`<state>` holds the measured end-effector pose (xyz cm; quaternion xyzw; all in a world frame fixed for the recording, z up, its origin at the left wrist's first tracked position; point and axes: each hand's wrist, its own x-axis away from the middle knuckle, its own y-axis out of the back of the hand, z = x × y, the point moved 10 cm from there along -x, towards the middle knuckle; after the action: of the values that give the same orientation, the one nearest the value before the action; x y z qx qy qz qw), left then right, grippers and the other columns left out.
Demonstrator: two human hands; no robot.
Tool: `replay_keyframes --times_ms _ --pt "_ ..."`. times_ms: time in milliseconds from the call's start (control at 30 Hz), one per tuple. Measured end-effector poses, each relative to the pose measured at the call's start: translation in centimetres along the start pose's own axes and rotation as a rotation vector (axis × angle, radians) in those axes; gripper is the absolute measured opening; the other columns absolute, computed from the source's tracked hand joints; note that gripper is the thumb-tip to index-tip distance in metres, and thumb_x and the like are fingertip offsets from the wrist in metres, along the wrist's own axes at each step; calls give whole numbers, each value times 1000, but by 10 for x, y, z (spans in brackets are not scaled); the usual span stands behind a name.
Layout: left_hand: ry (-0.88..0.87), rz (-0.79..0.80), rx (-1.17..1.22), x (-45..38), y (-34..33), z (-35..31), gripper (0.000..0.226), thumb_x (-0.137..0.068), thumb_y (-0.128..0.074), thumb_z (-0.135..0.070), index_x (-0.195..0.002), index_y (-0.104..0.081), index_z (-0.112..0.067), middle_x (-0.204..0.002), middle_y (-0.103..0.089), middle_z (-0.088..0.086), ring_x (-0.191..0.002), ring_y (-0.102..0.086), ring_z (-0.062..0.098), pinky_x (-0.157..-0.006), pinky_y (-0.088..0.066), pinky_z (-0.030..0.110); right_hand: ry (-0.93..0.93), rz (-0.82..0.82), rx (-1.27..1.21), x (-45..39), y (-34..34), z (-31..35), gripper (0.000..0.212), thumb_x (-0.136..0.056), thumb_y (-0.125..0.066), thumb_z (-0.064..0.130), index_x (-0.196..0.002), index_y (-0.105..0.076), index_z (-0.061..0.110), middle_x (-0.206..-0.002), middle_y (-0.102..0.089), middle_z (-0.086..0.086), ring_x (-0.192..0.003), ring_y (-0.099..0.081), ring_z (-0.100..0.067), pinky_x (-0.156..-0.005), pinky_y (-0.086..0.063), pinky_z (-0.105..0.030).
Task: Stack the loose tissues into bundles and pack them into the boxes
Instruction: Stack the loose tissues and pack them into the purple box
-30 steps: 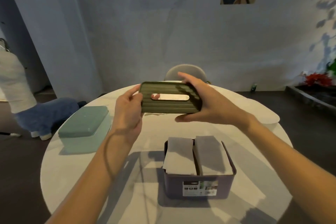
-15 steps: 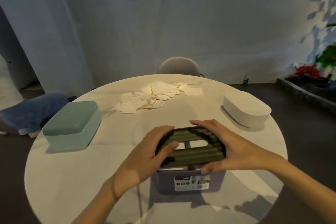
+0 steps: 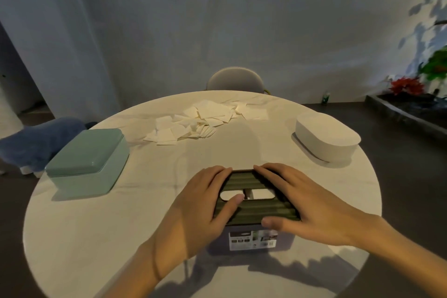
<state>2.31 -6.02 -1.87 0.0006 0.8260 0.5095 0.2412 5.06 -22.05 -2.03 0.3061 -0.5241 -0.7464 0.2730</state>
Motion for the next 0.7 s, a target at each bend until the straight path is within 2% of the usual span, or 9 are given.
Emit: replay_keyframes --times_ms 133,300,400,467,500,533,600,633,700 --pt "-4 -52 -35 1 3 -5 58 -103 -32 -53 -143 -53 -17 -135 -53 -5 -124 -49 10 -106 -43 22 -12 -31 77 2 4 5 93 -87 -38 87 -161 -7 39 -157 -24 18 -141 -24 1 -114 -29 -17" --pt "-11 -45 -73 2 1 -11 57 -106 -28 -45 -143 -54 -10 -134 -56 3 -122 -52 18 -104 -49 32 -32 -41 94 3 4 4 95 -86 -39 87 -161 -12 36 -156 -27 16 -141 -25 0 -111 -18 -10" --pt "9 -36 -122 3 0 -11 59 -106 -23 -46 -144 -54 -12 -134 -58 1 -121 -55 16 -104 -49 29 -37 -30 97 3 2 4 95 -86 -37 88 -161 -12 36 -156 -26 16 -141 -24 2 -109 -17 -8" --pt "18 -5 -166 4 -1 -10 64 -106 -18 -49 -148 -51 -13 -141 -57 1 -128 -53 16 -114 -39 27 -34 -25 99 3 2 5 95 -86 -36 88 -161 -11 34 -156 -25 17 -140 -24 3 -109 -18 -7" --pt "19 16 -187 4 -2 -11 70 -104 -12 -52 -152 -45 -14 -149 -52 1 -138 -46 16 -121 -27 25 -33 -22 96 3 2 5 95 -86 -35 88 -161 -11 34 -157 -24 18 -140 -24 4 -109 -18 -6" --pt "21 42 -196 4 -4 -12 76 -100 -4 -55 -158 -35 -16 -159 -41 0 -148 -34 14 -124 -10 21 -34 -16 89 3 2 5 96 -86 -35 88 -162 -10 34 -158 -22 19 -141 -22 6 -110 -17 -5" --pt "38 105 -187 8 -10 -10 85 -91 8 -60 -164 -15 -22 -170 -18 -6 -156 -8 6 -118 15 13 -38 -2 66 3 0 4 97 -86 -33 89 -162 -7 35 -159 -18 22 -142 -19 9 -111 -16 -5" --pt "44 118 -171 9 -12 -8 85 -89 9 -61 -164 -10 -24 -171 -12 -8 -155 0 2 -115 21 11 -39 3 52 3 -1 3 97 -86 -33 89 -162 -6 35 -160 -16 23 -142 -18 9 -111 -16 -4" --pt "31 96 -137 10 -12 -5 81 -93 0 -60 -164 -13 -23 -170 -14 -7 -153 1 -1 -116 20 11 -44 15 19 4 -4 2 96 -86 -32 88 -162 -4 36 -162 -12 24 -144 -16 10 -112 -17 -5"
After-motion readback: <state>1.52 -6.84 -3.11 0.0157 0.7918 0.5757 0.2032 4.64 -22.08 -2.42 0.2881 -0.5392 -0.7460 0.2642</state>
